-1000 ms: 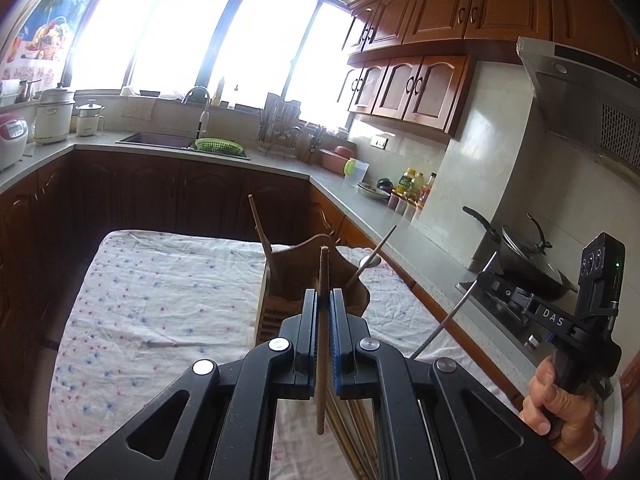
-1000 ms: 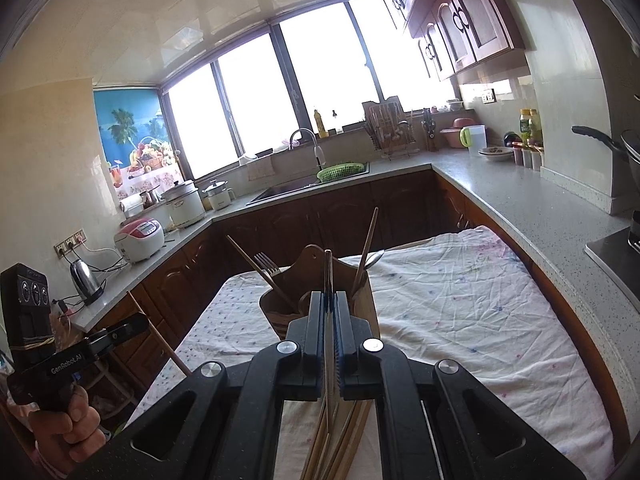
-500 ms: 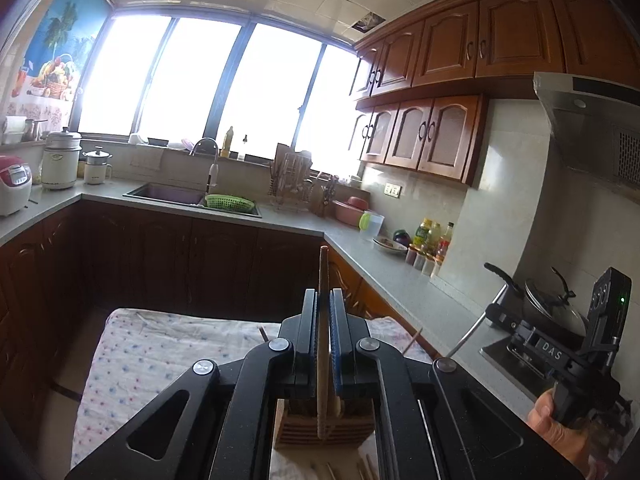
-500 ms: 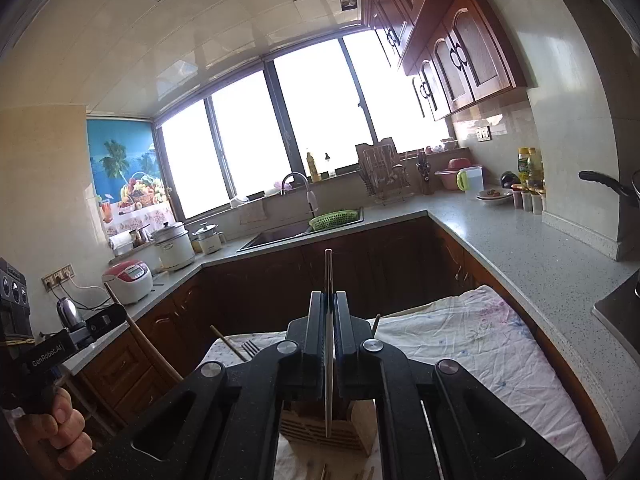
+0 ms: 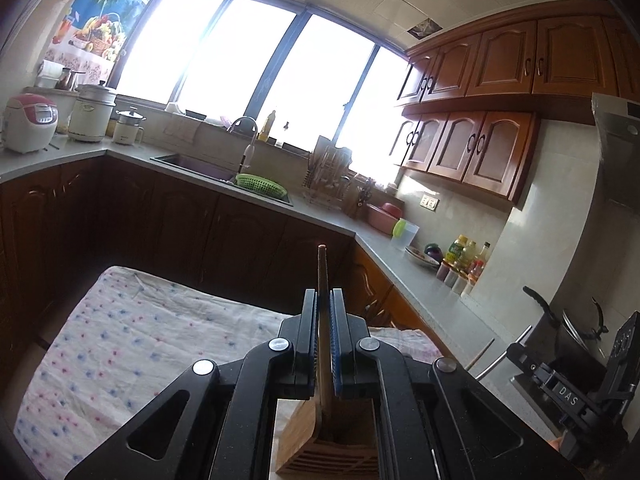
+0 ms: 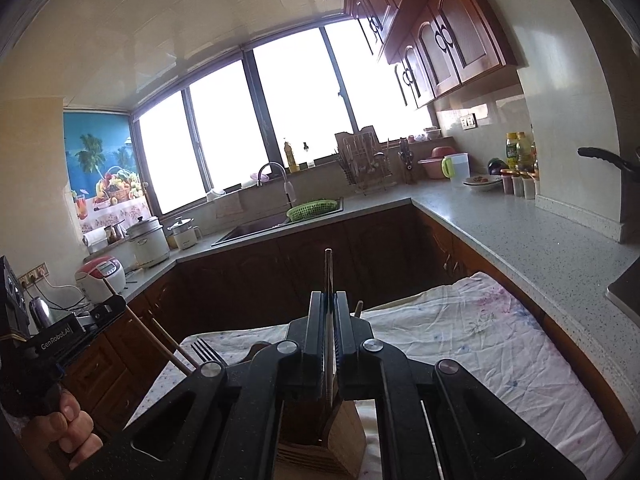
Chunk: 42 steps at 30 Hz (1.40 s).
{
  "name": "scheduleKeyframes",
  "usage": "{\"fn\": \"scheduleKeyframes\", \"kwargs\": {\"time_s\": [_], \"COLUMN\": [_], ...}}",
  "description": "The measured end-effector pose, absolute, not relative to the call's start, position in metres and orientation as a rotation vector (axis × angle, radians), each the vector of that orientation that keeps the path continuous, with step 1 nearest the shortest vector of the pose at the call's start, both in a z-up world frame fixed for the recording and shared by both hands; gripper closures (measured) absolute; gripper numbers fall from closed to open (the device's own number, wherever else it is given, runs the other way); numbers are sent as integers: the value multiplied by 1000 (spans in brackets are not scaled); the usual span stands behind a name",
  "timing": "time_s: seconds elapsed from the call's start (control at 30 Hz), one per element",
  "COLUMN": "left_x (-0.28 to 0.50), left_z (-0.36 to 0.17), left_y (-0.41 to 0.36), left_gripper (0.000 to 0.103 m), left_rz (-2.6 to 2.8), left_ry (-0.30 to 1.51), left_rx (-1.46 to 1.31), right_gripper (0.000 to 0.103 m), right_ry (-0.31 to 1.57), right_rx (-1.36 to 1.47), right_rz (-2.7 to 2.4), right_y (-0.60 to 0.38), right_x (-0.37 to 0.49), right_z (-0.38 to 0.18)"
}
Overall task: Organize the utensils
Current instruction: 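Lower both chopsticks upright into the caddy and open both tools, then move both tools back to the chopsticks lying beside the caddy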
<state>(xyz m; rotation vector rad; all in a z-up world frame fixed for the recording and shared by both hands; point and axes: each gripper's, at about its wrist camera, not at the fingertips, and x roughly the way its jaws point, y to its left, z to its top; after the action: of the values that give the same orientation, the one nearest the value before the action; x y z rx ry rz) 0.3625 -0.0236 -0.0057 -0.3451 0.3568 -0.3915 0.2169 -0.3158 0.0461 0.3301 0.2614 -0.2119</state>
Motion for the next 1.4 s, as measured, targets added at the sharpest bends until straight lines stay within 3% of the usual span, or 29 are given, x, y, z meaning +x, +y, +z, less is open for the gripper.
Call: {"fn": "scheduleKeyframes", "kwargs": {"time_s": [0.27,0.57,0.67,0.73,0.77,0.8,0.83,0.87,0.9,1.0,1.13,1.23,1.4], "left_x": [388,399,397,396,395,393,391,384,381,367,342,319,281], "left_z": [-27,-17,-16,-14,-13,-12,-10,-11,-10,-10,-13,-22,-42], "left_y": [-55,-56,-51,-47,-44,-41,-38,-32,-30,-26,-17,-8,11], "left_gripper": [99,99,99,98,94,91,80,70,66,57,34,27,26], "left_rz": [-400,-401,-411,-415,-423,-424,-418,-410,-409,-402,-381,-356,-325], "left_ry": [425,437,448,455,459,460,459,453,448,448,458,485,569], "left_rx": [-283,-277,-279,-281,-285,-285,-283,-283,-284,-285,-290,-295,-335], "right_gripper": [98,98,93,80,75,63,49,44,41,33,23,20,20], "right_ry": [349,369,373,370,364,357,344,330,317,290,262,281,371], "right_rx": [353,365,390,404,410,417,423,428,430,446,463,469,473], "right_rz": [-215,-209,-195,-186,-181,-177,-171,-166,-168,-166,-172,-177,-180], "right_y": [-319,-321,-324,-325,-325,-325,-326,-326,-325,-326,-330,-330,-325], "right_x": [231,232,232,230,227,224,221,216,212,198,175,158,136], "right_z": [9,8,9,10,12,14,16,18,20,26,26,18,-12]}}
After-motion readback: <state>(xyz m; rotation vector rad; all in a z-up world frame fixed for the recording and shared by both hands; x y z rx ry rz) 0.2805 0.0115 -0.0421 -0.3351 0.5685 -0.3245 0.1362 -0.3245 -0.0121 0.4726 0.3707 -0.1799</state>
